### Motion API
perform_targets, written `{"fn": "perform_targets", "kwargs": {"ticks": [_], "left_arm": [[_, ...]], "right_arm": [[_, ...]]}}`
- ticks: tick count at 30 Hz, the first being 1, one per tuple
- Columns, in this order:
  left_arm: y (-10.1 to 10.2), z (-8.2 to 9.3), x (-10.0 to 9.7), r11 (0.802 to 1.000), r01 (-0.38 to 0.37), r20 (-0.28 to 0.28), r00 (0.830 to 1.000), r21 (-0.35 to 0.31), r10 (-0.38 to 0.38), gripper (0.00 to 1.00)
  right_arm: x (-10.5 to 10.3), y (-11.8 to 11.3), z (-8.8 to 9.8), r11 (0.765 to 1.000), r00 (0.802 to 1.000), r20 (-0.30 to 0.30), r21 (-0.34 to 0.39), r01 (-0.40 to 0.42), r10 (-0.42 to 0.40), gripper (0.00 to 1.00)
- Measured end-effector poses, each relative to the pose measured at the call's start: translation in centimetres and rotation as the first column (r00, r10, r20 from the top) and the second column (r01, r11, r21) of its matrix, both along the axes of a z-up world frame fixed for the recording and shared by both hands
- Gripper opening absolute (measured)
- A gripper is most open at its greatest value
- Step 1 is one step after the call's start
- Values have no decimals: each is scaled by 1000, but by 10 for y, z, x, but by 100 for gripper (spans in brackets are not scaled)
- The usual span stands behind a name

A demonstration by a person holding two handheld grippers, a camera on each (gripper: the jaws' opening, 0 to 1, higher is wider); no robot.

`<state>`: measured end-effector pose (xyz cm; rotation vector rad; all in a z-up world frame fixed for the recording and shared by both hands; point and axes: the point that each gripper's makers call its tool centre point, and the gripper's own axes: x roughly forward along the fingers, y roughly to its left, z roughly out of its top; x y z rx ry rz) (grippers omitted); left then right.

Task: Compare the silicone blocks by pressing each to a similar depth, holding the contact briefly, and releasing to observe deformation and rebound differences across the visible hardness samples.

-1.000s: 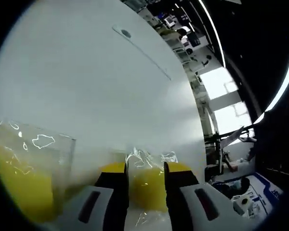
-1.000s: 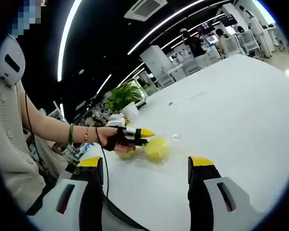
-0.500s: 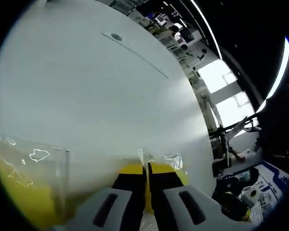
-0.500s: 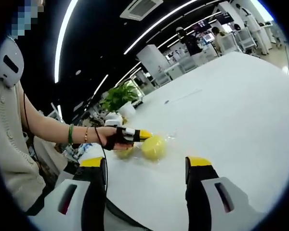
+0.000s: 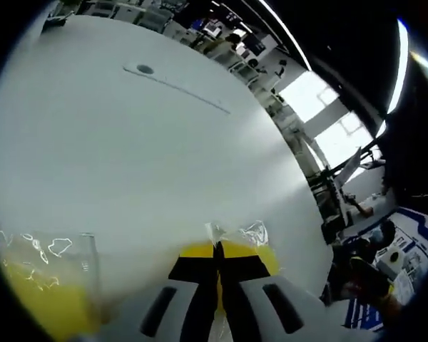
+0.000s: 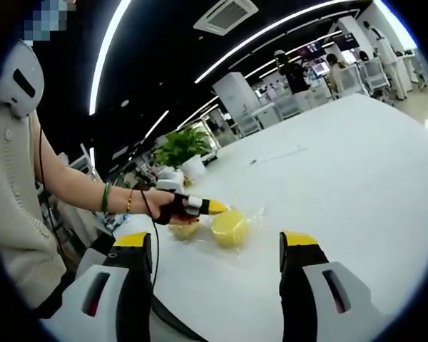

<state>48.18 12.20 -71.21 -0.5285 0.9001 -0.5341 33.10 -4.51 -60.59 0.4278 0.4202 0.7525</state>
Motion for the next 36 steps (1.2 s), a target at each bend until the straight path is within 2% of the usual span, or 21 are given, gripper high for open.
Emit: {"fn": "perform_targets", "kwargs": {"ticks": [2,4,5,8,11,14,15,16,17,20,21,22,23,25,26,27,28,29,32,33,36], "left_arm": [[-4,10,-1,1000,22,39,999,9,-22,0],[-11,22,-4,994,89,115,989,58,-95,0],[-15,28,-5,992,107,141,983,66,-116,0],[-23,43,-12,974,171,213,956,147,-200,0],[-29,54,-19,959,207,248,935,192,-252,0],[-36,66,-23,940,245,290,906,236,-309,0],[-40,71,-26,938,258,301,898,233,-322,0],[-41,75,-26,941,256,304,899,221,-316,0],[-44,80,-28,940,269,321,889,208,-326,0],[-46,91,-31,926,287,358,861,245,-361,0],[-47,96,-33,919,297,376,845,260,-380,0],[-48,98,-34,920,298,376,846,254,-377,0],[-50,104,-40,918,305,385,838,255,-385,0],[-52,112,-44,899,321,415,804,298,-426,0],[-52,113,-45,898,322,419,802,300,-427,0],[-51,117,-45,886,319,437,780,336,-447,0],[-52,120,-48,884,324,439,777,337,-452,0],[-52,124,-51,878,325,451,763,352,-464,0],[-48,131,-53,869,319,460,750,378,-476,0],[-45,135,-52,867,303,477,739,395,-476,0],[-38,148,-58,858,301,489,721,416,-490,0]], "right_arm": [[0,1,3,1000,1000,7,-1,-2,2,67],[0,1,6,1000,1000,15,-3,-4,4,66],[0,2,7,1000,1000,19,-3,-5,5,66],[-1,5,10,1000,1000,24,-8,-13,14,66],[-3,8,15,1000,999,39,-9,-24,24,66],[-5,12,19,999,998,48,-11,-33,33,66],[-6,12,21,999,998,54,-13,-35,36,66],[-6,12,22,999,998,58,-14,-36,37,66],[-6,12,24,999,997,62,-13,-37,37,66],[-6,12,28,999,996,74,-19,-39,40,66],[-6,13,30,999,996,81,-21,-40,42,66],[-6,13,31,999,996,84,-21,-41,43,66],[-6,14,34,999,995,92,-21,-43,45,65],[-6,16,39,999,993,103,-22,-46,48,65],[-6,18,41,999,993,110,-23,-49,51,65],[-6,19,44,998,992,117,-24,-51,53,65],[-7,21,46,998,991,123,-25,-55,57,65],[-7,22,48,998,990,127,-27,-57,60,65],[-9,26,56,997,987,144,-34,-67,71,65],[-9,26,58,997,986,150,-36,-70,74,65],[-10,29,65,996,983,166,-43,-77,83,65]]}}
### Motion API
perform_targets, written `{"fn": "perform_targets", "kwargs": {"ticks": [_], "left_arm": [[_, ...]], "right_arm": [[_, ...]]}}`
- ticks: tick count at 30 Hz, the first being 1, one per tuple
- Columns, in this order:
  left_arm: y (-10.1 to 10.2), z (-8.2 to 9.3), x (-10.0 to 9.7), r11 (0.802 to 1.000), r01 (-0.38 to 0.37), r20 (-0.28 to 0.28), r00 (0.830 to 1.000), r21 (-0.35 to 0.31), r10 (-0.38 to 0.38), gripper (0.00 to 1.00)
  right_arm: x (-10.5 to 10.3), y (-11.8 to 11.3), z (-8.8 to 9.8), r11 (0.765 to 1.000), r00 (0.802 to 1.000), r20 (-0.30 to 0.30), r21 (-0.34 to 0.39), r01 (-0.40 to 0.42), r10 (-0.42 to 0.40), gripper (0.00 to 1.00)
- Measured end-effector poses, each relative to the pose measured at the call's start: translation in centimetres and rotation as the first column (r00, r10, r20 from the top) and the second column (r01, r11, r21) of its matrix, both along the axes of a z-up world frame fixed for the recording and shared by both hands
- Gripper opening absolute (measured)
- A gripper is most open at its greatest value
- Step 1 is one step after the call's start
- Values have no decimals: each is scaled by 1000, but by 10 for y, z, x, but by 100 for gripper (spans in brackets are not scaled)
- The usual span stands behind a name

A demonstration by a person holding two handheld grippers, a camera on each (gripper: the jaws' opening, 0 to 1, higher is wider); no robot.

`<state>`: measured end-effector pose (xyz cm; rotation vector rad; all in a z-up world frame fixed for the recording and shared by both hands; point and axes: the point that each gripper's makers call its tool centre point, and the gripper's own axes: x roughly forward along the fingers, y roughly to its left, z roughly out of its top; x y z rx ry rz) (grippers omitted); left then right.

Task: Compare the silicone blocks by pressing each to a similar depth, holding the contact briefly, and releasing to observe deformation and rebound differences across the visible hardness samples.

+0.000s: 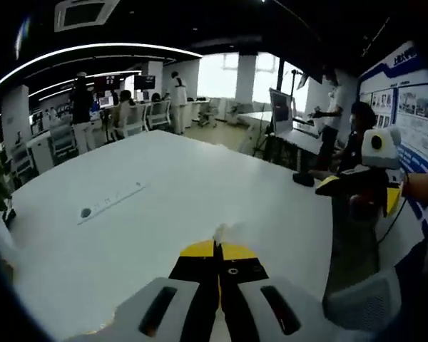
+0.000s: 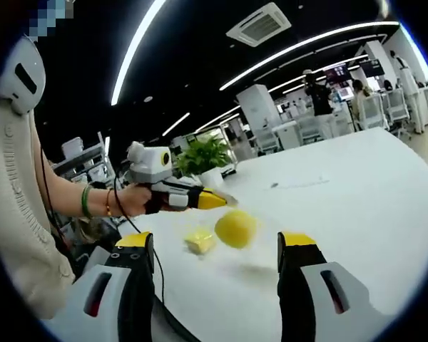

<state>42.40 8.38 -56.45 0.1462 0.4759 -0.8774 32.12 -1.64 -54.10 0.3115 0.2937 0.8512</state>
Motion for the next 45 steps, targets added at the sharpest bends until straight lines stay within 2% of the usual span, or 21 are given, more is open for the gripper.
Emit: {"fn": "perform_targets", "kwargs": {"ticks": [10,14,16,24,29,33,37,45], "left_arm": [[31,48,-9,999,-22,49,999,-31,23,0],[43,72,-13,1000,-23,113,993,-19,25,0],[47,79,-15,999,-20,116,993,-25,23,0],[67,128,-28,999,-1,191,982,-53,11,0],[73,149,-36,997,15,208,978,-75,1,0],[77,158,-39,996,41,225,974,-81,-22,0],[82,161,-40,996,48,233,972,-79,-29,0],[94,158,-33,995,59,224,974,-78,-40,0]], "right_arm": [[0,17,27,997,996,74,-68,-47,52,67],[1,26,38,994,992,100,-87,-65,74,67],[1,32,44,992,989,115,-101,-81,92,67],[7,56,66,972,971,167,-187,-141,173,69],[15,68,79,956,959,181,-239,-173,219,72],[27,81,90,930,948,173,-306,-205,266,77],[39,99,101,905,928,190,-350,-242,321,78],[65,135,101,850,891,173,-417,-321,421,77]]}}
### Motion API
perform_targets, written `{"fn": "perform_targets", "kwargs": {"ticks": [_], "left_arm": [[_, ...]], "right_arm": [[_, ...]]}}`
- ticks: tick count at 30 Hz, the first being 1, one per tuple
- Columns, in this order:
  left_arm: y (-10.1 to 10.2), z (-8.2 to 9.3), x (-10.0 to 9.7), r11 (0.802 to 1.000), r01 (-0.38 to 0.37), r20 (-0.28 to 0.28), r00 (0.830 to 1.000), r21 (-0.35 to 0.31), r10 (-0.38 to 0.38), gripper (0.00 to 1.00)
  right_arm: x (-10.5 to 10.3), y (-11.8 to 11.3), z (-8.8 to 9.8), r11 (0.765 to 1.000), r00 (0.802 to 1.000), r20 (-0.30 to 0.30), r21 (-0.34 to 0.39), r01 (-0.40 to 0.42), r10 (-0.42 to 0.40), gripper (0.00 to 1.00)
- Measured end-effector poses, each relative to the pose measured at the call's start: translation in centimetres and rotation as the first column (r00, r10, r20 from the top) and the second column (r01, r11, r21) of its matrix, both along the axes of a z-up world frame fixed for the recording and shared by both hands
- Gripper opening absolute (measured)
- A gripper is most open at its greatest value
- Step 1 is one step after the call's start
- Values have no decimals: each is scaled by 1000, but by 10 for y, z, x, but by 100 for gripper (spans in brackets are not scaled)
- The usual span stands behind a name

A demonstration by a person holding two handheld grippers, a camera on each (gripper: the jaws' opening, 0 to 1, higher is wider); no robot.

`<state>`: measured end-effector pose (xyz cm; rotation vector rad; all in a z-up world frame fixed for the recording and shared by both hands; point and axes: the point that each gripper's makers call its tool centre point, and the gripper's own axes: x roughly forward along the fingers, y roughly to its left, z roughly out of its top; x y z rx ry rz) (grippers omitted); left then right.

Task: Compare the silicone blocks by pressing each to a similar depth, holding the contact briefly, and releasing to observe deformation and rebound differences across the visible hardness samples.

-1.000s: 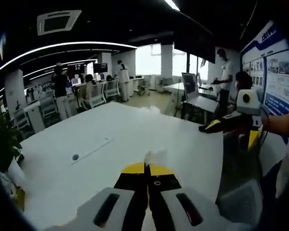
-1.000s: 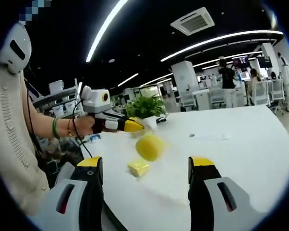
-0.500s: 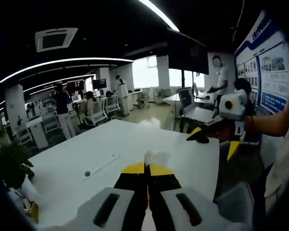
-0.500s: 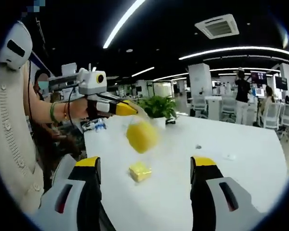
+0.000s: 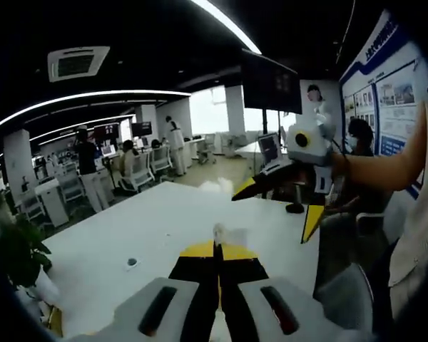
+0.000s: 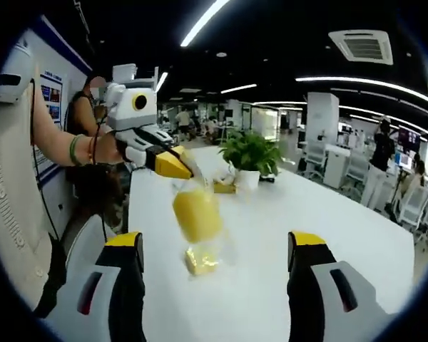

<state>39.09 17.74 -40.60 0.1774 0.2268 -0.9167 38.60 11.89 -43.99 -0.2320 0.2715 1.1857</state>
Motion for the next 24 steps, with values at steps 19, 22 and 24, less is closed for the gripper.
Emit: {"fn": "perform_targets", "kwargs": {"ticks": [19,22,24], "left_arm": [[-3,-1,13,999,41,-13,999,-7,-41,0],[-7,-2,12,999,54,-13,998,-3,-54,0],[-10,-3,12,998,63,-15,998,-3,-63,0]], "right_arm": [[18,68,-39,970,976,-67,-114,-216,209,69],[19,72,-44,964,971,-72,-119,-236,229,66],[17,75,-47,960,965,-92,-120,-255,244,65]]}}
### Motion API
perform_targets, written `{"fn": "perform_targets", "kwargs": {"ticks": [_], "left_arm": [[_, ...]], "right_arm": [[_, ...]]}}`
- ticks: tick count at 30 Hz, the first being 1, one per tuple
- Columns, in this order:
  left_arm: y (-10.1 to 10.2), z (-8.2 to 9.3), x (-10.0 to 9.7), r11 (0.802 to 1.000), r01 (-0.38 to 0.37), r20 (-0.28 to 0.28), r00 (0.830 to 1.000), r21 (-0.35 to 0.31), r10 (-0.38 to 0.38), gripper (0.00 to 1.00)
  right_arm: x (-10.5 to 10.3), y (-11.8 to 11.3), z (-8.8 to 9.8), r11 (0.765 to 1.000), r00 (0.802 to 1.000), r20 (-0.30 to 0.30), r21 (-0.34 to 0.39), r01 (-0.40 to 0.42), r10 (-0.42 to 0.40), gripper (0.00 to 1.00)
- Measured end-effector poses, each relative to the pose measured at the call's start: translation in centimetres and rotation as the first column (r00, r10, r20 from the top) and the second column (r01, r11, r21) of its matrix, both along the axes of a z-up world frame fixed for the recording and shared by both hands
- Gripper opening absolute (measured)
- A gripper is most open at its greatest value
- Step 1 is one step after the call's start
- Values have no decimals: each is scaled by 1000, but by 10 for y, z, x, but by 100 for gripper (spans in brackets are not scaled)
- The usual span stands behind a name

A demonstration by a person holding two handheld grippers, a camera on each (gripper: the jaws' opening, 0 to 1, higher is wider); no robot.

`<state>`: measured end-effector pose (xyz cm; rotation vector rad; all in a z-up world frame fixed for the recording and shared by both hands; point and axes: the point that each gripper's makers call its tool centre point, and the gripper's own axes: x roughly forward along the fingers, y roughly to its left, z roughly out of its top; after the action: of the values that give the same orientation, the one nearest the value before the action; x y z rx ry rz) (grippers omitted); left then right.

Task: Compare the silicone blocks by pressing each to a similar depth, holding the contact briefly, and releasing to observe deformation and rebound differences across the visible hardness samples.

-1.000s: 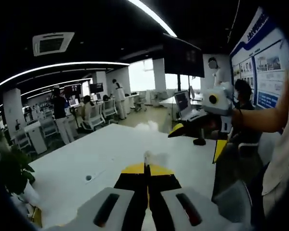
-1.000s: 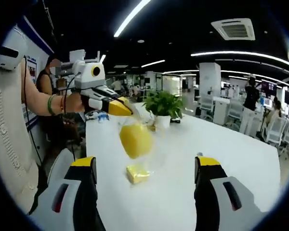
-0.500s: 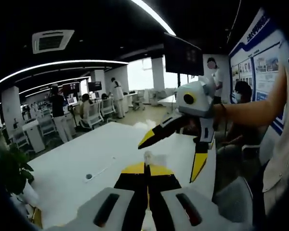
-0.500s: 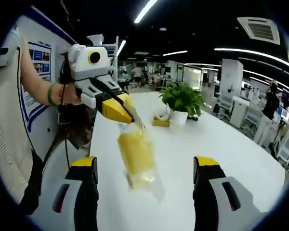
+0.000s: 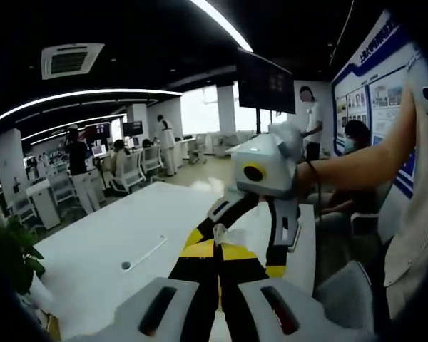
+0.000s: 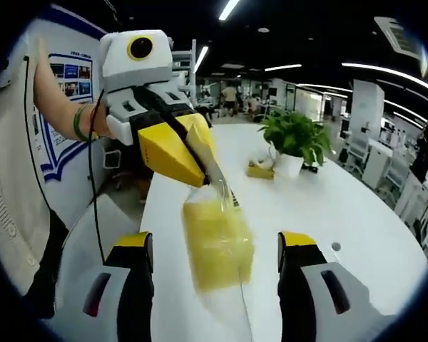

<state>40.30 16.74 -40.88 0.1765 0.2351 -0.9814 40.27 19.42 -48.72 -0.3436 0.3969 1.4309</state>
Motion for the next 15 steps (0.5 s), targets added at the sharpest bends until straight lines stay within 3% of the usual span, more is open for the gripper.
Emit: {"fn": "perform_targets", "kwargs": {"ticks": [7,11,15], "left_arm": [[-9,-2,-1,1000,26,-8,1000,6,-26,0],[-14,-1,-3,999,45,-8,999,1,-45,0],[-18,-4,-5,998,63,-3,998,19,-63,0]], "right_arm": [[1,5,-7,1000,999,-14,-5,-31,31,53],[3,3,-10,999,999,7,-18,-42,42,35],[0,3,-12,999,999,0,-7,-39,39,31]]}}
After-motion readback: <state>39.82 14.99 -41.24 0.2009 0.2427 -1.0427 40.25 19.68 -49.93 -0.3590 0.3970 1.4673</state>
